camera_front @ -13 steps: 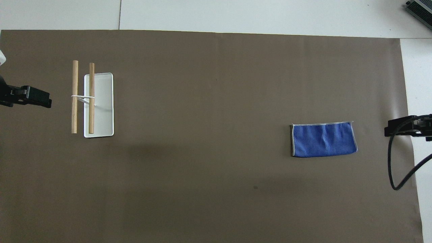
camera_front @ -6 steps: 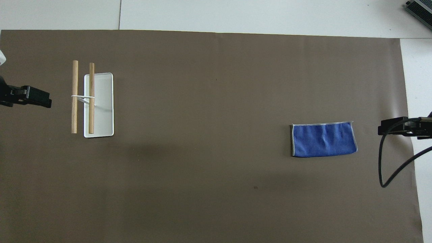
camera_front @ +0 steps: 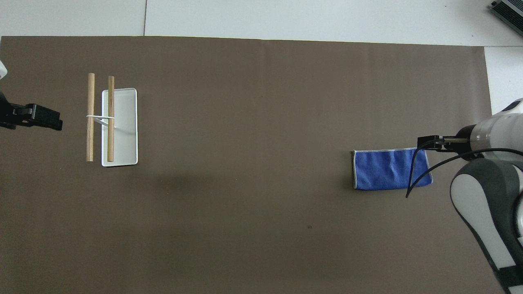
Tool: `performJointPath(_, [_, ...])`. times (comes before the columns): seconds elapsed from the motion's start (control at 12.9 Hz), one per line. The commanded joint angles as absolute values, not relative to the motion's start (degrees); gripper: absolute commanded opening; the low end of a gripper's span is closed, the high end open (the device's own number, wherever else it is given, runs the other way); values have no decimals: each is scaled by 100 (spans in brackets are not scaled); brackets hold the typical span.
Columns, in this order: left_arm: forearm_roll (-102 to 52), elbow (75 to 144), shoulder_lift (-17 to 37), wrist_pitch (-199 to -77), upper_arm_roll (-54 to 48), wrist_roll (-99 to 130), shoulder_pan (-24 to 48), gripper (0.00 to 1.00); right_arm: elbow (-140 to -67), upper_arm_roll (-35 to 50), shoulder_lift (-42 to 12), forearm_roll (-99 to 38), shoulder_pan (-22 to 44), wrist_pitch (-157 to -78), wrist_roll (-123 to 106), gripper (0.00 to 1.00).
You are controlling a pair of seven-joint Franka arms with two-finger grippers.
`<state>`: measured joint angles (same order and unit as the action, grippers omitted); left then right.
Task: Right arm passes towel to left arm to hang
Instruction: 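Lower the right gripper onto the blue towel's edge nearest it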
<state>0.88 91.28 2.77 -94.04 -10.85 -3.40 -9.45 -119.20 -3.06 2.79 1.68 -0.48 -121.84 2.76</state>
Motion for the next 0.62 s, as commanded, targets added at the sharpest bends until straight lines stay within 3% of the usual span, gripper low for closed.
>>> performJointPath(0.0, [26, 9272, 123, -9369, -1055, -369, -958, 100, -12172, -272, -183, 105, -141, -12917, 97, 100])
performJointPath(0.39, [26, 9272, 123, -9369, -1055, -369, -958, 100, -13111, -272, -431, 97, -237, -14131, -88, 100])
performJointPath(0.54, [26, 9272, 123, -9369, -1055, -369, -958, 100, -13280, -272, -431, 79, -272, -14194, -245, 100])
